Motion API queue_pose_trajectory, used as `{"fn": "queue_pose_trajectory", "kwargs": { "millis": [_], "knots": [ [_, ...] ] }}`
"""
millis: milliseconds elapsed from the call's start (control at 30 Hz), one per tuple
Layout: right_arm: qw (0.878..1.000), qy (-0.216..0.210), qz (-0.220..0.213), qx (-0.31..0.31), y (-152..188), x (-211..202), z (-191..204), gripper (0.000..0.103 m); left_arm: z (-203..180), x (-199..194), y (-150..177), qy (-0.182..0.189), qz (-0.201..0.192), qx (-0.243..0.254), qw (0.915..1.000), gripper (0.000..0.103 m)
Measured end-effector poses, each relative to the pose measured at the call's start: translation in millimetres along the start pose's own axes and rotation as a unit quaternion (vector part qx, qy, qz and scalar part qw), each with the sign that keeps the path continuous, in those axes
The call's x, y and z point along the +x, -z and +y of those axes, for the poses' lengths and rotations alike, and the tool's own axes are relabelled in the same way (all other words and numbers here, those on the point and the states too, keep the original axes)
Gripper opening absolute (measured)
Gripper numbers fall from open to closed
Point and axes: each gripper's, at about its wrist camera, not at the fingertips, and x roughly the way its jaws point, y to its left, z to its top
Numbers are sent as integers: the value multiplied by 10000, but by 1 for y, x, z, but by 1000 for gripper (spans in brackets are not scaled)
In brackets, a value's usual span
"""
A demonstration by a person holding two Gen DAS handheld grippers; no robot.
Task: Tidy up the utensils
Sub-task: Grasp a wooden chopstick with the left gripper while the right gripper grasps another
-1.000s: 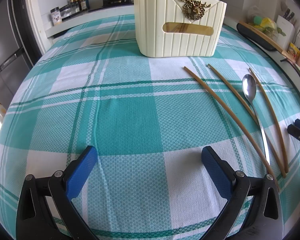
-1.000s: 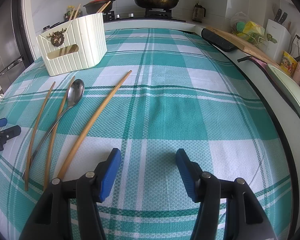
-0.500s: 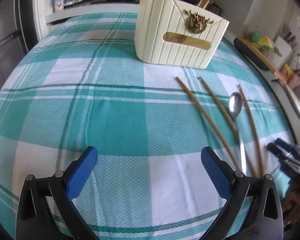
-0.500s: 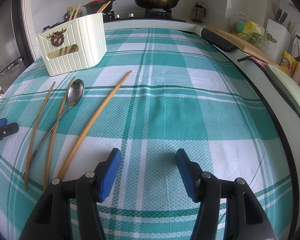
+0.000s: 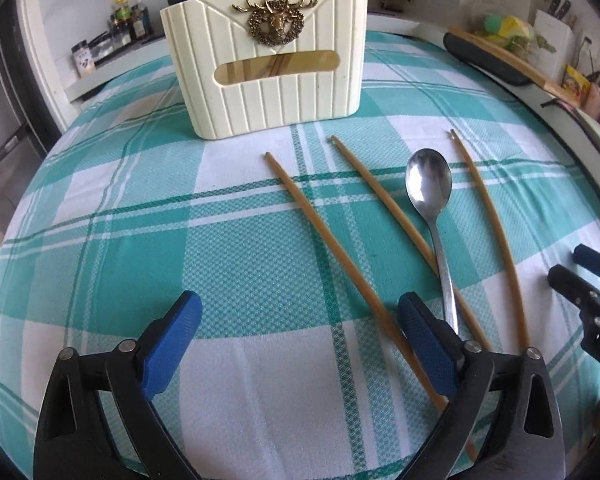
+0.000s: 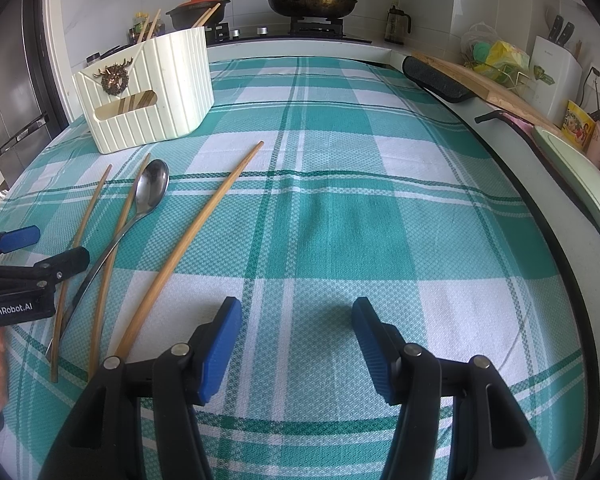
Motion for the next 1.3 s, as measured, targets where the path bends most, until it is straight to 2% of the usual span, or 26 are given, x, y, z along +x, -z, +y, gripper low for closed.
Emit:
{"fn": "queue_pose_trajectory", "kwargs": {
  "millis": [33, 67, 133, 167, 200, 267, 300, 333, 400, 433, 533, 800, 900, 967, 1000, 1033, 1100, 1200, 1300],
  "knots": [
    [10000, 18, 34, 42, -1, -1, 2, 59, 2, -2, 1, 91, -2, 29, 10000, 85],
    [9998, -136, 47, 132, -3, -4, 3, 59, 5, -4, 3, 152, 1, 56, 9999, 82],
    [9964, -777, 70, 332, -11, -8, 12, 59, 8, -7, 6, 222, -13, 88, 9997, 72],
    [9941, -1023, 112, 353, -15, -8, 18, 59, 9, -9, 8, 265, -22, 109, 9996, 70],
    [9924, -1181, 156, 310, -20, -7, 27, 59, 9, -10, 8, 295, -29, 147, 9995, 63],
    [9924, -1197, 260, 140, -28, 0, 45, 58, 4, -12, 7, 361, -40, 260, 9990, 47],
    [9928, -1158, 318, 12, -31, 5, 53, 57, 2, -13, 7, 385, -48, 320, 9987, 36],
    [9931, -1112, 368, -114, -32, 9, 60, 44, 0, -14, 8, 388, -62, 389, 9985, 25],
    [9944, -917, 431, -305, -31, 15, 68, 25, -2, -16, 10, 375, -79, 506, 9980, 11],
    [9955, -779, 376, -380, -31, 14, 69, 16, -1, -17, 11, 346, -85, 540, 9979, 9],
    [9965, -656, 445, -277, -26, 10, 58, 9, 10, -19, 15, 334, -63, 491, 9982, 6],
    [9969, -90, 700, -350, 7, -19, 4, 7, 60, -41, 46, 275, 65, 354, 9990, 6],
    [9959, -92, 864, -249, 16, -28, -15, 8, 74, -47, 53, 350, 204, 253, 9989, 7],
    [9950, -174, 969, -190, 16, -29, -23, 9, 81, -46, 50, 522, 356, 209, 9978, 16],
    [9939, -269, 1050, -189, 14, -28, -27, 15, 82, -45, 46, 636, 417, 230, 9968, 33],
    [9928, -380, 1122, -187, 10, -26, -29, 27, 84, -44, 41, 731, 453, 262, 9960, 53],
    [9915, -557, 1169, -116, -1, -25, -33, 39, 85, -43, 29, 902, 481, 353, 9941, 71],
    [9864, -829, 1403, -225, -21, -14, -29, 40, 79, -31, 8, 1169, 690, 662, 9885, 77],
    [9823, -800, 1633, -451, -39, 7, -22, 40, 74, -9, -12, 973, 890, 850, 9876, 77]
  ]
}}
